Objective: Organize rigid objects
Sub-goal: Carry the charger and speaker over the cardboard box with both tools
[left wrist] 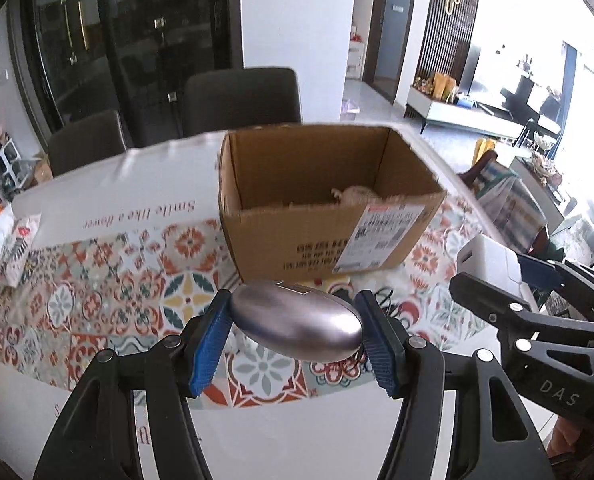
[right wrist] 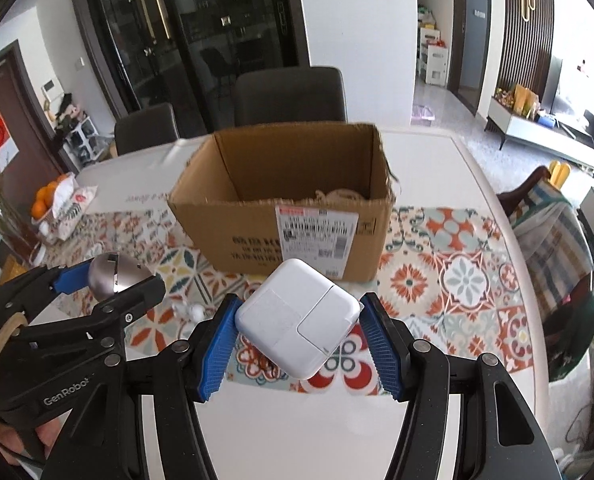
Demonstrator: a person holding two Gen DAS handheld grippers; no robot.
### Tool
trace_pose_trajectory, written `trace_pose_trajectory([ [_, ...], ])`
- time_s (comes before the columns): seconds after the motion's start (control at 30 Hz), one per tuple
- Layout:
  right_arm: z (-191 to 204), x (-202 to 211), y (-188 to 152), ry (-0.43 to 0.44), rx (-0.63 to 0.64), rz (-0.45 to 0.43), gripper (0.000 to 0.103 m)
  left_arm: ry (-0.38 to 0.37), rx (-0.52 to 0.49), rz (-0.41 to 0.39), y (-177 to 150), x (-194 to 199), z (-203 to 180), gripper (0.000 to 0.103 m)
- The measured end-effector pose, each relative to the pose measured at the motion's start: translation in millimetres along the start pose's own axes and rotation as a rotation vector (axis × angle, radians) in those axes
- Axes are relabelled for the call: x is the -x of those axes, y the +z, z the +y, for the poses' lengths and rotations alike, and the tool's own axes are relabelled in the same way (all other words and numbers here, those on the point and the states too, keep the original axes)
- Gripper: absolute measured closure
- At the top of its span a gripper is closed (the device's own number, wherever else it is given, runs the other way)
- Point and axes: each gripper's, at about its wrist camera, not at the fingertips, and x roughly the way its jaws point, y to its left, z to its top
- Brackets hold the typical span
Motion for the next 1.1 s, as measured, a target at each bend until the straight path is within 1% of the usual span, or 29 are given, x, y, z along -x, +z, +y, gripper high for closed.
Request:
trace_pose_trajectory([
  [0.13,1,8,10,0.002,0.004,-0.036,0.042,0.005,-0.012,-0.040,13,9,-1,0.041],
  [0.4,3,22,30,0.005,0.013,-0.107,0.042,0.014,-0.027,-0.094,34,20,1,0.041],
  [0.7,3,27,54,-0.001,0.014,-0.161,0.042,0.022,-0.048,-0.150,59,30,1,0.041],
  [0.83,3,26,63,-0.001,0.014,-0.173,0.042,0.028,-0.054,-0.169,70,31,1,0.041],
  [1.1,-1,19,81,-0.002,0.004,-0.180,0.042,0.021,-0.066,-0.165,88,23,0,0.041],
])
